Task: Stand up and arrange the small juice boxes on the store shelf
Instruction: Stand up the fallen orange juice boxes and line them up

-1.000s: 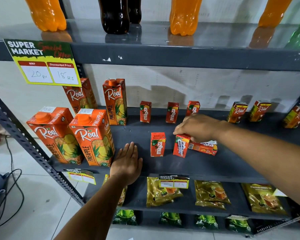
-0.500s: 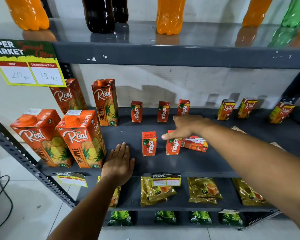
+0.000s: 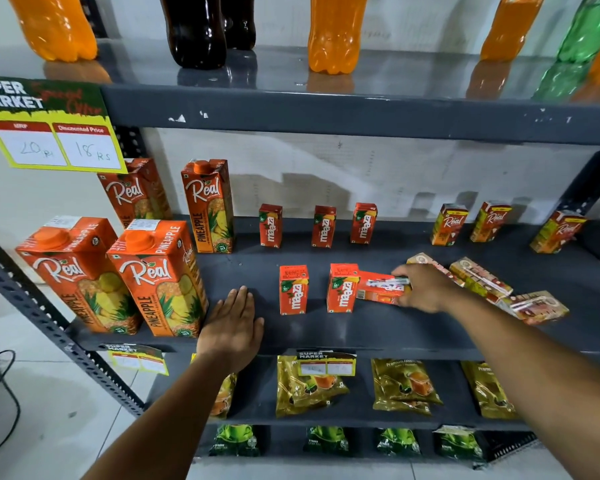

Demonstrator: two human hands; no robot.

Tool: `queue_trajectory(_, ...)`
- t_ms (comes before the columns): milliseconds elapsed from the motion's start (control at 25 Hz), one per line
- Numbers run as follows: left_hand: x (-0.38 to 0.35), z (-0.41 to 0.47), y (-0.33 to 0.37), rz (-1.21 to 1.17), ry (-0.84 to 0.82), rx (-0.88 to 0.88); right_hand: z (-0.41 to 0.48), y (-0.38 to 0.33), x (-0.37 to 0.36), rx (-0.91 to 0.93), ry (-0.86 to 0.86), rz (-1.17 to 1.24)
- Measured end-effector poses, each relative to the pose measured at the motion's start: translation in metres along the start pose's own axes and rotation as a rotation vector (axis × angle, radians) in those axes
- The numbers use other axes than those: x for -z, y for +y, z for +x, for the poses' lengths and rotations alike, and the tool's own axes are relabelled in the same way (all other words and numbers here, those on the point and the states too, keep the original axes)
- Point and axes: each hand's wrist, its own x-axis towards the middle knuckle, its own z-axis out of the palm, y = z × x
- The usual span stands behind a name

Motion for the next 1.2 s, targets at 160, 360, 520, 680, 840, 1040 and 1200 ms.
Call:
queue_trajectory(160, -0.001, -0.001, -0.002, -0.009, 0.013, -0.010, 0.001, -0.012, 0.038, 0.368, 0.063, -0.398)
queue_trajectory(360, -0.004, -0.001, -0.004, -0.020, 0.023, -0.009, -0.005, -0.024, 0.060, 0.705, 0.005, -0.872)
queue_trajectory(520, -0.003, 0.000, -0.003, -0.031, 0.006, -0.002, -0.014, -0.026, 0.066, 0.707, -0.027, -0.937)
queue_trajectory(680, -0.003, -0.001, -0.003, -0.044, 0.033, -0.017, -0.014, -0.030, 0.062, 0.682, -0.028, -0.896)
queue_trajectory(840, -0.003, -0.002, -0.003, -0.043, 0.025, -0.020, -0.011, -0.032, 0.061, 0.475, -0.037, -0.712)
queue_trajectory(1040, -0.001, -0.001, -0.002, -0.027, 0.018, -0.012, -0.009, -0.042, 0.045, 0.124, -0.029, -0.419)
queue_trajectory(1200, 0.001, -0.002, -0.001, -0.022, 0.004, 0.001, -0.013, -0.048, 0.035, -0.046, 0.037, -0.332)
